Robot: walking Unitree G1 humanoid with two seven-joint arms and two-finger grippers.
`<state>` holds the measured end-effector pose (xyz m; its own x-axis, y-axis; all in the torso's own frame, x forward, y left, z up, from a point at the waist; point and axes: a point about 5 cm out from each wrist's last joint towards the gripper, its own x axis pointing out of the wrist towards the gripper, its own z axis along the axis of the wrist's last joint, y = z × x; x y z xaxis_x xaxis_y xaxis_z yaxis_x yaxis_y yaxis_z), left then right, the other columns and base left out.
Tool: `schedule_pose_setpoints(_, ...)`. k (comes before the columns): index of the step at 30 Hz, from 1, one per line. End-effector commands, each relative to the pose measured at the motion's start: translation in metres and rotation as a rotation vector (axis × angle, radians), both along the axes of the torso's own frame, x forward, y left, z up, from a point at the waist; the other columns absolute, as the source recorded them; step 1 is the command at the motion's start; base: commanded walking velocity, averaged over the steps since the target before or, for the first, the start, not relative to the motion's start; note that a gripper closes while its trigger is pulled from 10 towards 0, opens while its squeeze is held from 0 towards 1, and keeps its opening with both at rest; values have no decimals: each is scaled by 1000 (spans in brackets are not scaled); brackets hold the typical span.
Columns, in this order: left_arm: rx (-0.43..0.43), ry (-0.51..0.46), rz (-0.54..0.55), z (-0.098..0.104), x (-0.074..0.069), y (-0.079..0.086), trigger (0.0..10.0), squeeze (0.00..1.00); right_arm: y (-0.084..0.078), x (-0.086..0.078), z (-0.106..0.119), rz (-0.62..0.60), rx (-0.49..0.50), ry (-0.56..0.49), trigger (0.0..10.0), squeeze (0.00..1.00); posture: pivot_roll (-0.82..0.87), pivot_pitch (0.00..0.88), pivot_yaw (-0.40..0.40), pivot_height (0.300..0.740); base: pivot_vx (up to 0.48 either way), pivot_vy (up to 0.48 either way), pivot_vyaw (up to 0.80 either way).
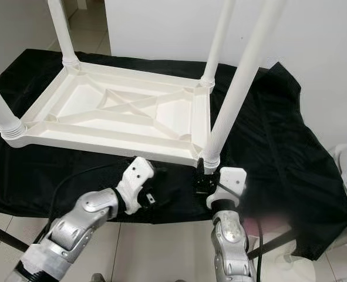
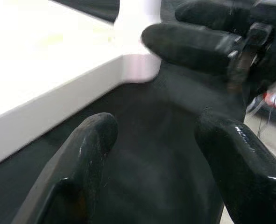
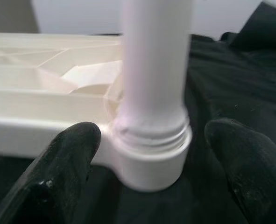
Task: Building children table
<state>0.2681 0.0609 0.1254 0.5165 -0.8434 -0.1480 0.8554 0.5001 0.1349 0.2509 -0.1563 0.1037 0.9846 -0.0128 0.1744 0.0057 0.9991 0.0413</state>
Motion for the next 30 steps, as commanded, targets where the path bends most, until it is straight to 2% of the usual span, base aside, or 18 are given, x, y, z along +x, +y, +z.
schedule_pose_setpoints(1,36,-6,-47,-3,1,10,10000,0,3,-4,0,47,8,-1,10000,0,-5,49,-62,740,0,0,0)
schedule_pose_setpoints(2,36,-6,-47,-3,1,10,10000,0,3,-4,0,47,8,-1,10000,0,-5,49,-62,740,0,0,0)
schedule_pose_setpoints(5,74,-29,-2,-4,12,27,10000,0,9,-5,-1,128,16,5,10000,0,0,51,-59,740,0,0,0)
schedule_pose_setpoints(7,80,-29,6,-4,14,30,10000,0,12,-6,0,154,9,7,10000,0,0,51,-59,740,0,0,0)
schedule_pose_setpoints(9,125,-48,50,-4,23,44,10000,0,18,-5,-1,210,25,15,10000,0,3,52,-57,740,0,0,0)
schedule_pose_setpoints(12,143,-58,71,-5,27,50,10000,0,20,-4,0,230,35,15,10000,0,4,53,-57,740,0,0,0)
schedule_pose_setpoints(14,177,-75,122,-4,37,65,10000,0,25,0,4,285,43,4,10000,0,8,54,-52,740,0,0,0)
schedule_pose_setpoints(17,200,-96,151,-2,43,74,10000,0,27,3,8,332,45,-7,10000,0,7,55,-50,740,0,0,0)
schedule_pose_setpoints(22,205,-128,201,4,54,84,10000,0,18,16,18,335,40,-35,10000,0,5,61,-47,740,0,0,0)
schedule_pose_setpoints(27,206,-155,219,12,67,84,10000,0,3,28,25,288,35,-52,10000,0,17,70,-59,740,0,0,0)
schedule_pose_setpoints(29,206,-155,219,12,67,84,10000,0,3,28,25,288,35,-52,10000,0,17,70,-59,740,0,0,0)
schedule_pose_setpoints(30,227,-180,220,15,74,83,10000,0,-6,34,28,251,29,-57,10000,0,19,76,-62,740,0,0,0)
